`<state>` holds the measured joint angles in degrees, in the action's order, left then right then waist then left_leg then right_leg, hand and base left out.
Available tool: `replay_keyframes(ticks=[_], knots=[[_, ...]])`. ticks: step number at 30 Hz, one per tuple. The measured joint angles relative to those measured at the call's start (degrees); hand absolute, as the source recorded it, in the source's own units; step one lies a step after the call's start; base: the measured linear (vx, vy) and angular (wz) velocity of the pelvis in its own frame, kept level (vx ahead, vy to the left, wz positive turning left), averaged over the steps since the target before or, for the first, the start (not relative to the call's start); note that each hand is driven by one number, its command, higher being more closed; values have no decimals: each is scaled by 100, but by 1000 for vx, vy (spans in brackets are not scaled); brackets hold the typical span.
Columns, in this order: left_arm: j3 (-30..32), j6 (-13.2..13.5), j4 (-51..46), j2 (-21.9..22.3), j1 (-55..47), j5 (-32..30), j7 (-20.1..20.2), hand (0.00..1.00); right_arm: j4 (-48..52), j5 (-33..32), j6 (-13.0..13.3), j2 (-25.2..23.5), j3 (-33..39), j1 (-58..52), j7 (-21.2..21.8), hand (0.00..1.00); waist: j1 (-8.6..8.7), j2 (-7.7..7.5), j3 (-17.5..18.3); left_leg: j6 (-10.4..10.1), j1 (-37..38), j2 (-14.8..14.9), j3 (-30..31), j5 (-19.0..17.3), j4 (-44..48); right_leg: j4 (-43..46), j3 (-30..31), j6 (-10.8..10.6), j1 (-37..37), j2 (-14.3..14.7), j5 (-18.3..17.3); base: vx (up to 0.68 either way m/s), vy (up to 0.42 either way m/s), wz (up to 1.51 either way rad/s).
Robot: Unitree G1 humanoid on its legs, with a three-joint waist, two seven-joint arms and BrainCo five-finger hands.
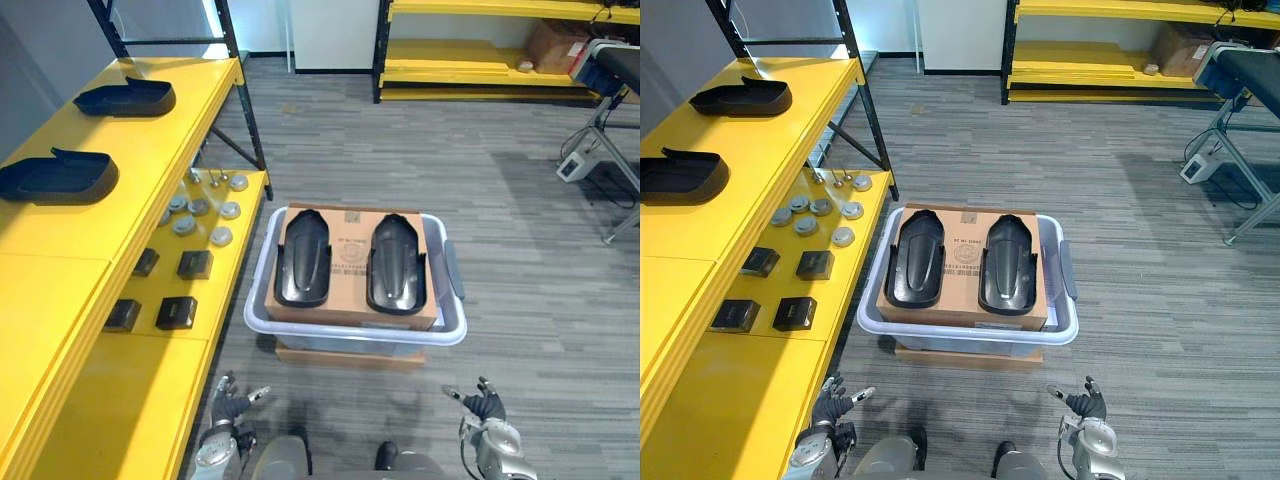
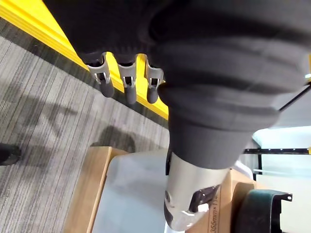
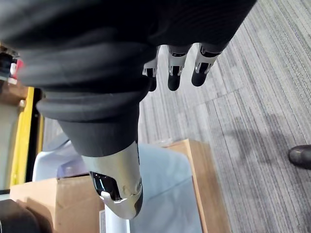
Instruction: Walk over and take plastic housings, then place them on the shelf
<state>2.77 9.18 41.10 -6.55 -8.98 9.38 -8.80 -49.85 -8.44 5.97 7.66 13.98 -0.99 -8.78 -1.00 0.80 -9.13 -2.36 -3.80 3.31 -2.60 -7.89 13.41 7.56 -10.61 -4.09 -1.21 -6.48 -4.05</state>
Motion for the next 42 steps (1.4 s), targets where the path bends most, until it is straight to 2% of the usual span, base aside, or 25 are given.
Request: replay_keyframes(ticks=[5, 10, 15, 20, 24, 29, 34, 42], knots=[[13, 4, -7, -190, -10, -6, 1, 0, 646, -65, -10, 45, 602, -88, -114, 0, 21, -29, 43, 117, 136, -79, -184, 81, -329, -313, 120, -83, -53, -45, 104, 100, 25, -17], [-38, 6, -97, -192, -141, -49, 20, 0, 1512, -317, 18, 478, 1104, -42, -369, 0, 42, -57, 103, 166, 165, -136, -224, 136, -594, -585, 137, -118, -56, -61, 198, 84, -1, -8], [-231, 14, -126, -179, -160, -62, 115, 0, 2226, -331, 57, 597, 1076, 425, -659, 0, 63, -68, 106, 204, 118, -184, -226, 389, -970, -748, 134, -111, 89, -74, 360, 11, 1, -1], [-427, 23, -124, -147, -164, -106, 114, 0, 2616, -59, 162, 600, 572, 1011, -885, 0, 12, -104, 83, 220, 26, -225, -195, 586, -1150, -791, 124, -105, 229, -92, 483, -65, 7, 4], [-523, 30, -122, -139, -161, -106, 109, 0, 2456, 303, 146, 605, 131, 1574, -906, 0, -5, -116, -4, 262, -98, -286, -101, 806, -1299, -796, 70, -120, 376, -144, 595, -139, 16, 11], [-616, 129, -128, -139, -94, -95, 94, 0, 1515, 449, -7, 626, -217, 2442, -987, 0, -54, -117, -368, 260, -306, -338, 43, 1119, -1583, -794, -12, -117, 665, -175, 780, -179, 24, 11], [-615, 131, -151, -140, -61, 11, -17, 0, 805, 446, -165, 638, -290, 3091, -999, 0, -309, -121, -673, 234, -577, -339, 100, 1300, -1661, -831, -41, -88, 933, -169, 912, -93, 28, 6], [-618, 257, -286, -136, 194, 127, -180, 0, -120, 385, -289, 848, -260, 4141, -1276, 0, -311, -113, -1130, 309, -850, -406, 315, 1476, -1662, -884, -248, -85, 1077, -169, 979, 35, 11, 12]])
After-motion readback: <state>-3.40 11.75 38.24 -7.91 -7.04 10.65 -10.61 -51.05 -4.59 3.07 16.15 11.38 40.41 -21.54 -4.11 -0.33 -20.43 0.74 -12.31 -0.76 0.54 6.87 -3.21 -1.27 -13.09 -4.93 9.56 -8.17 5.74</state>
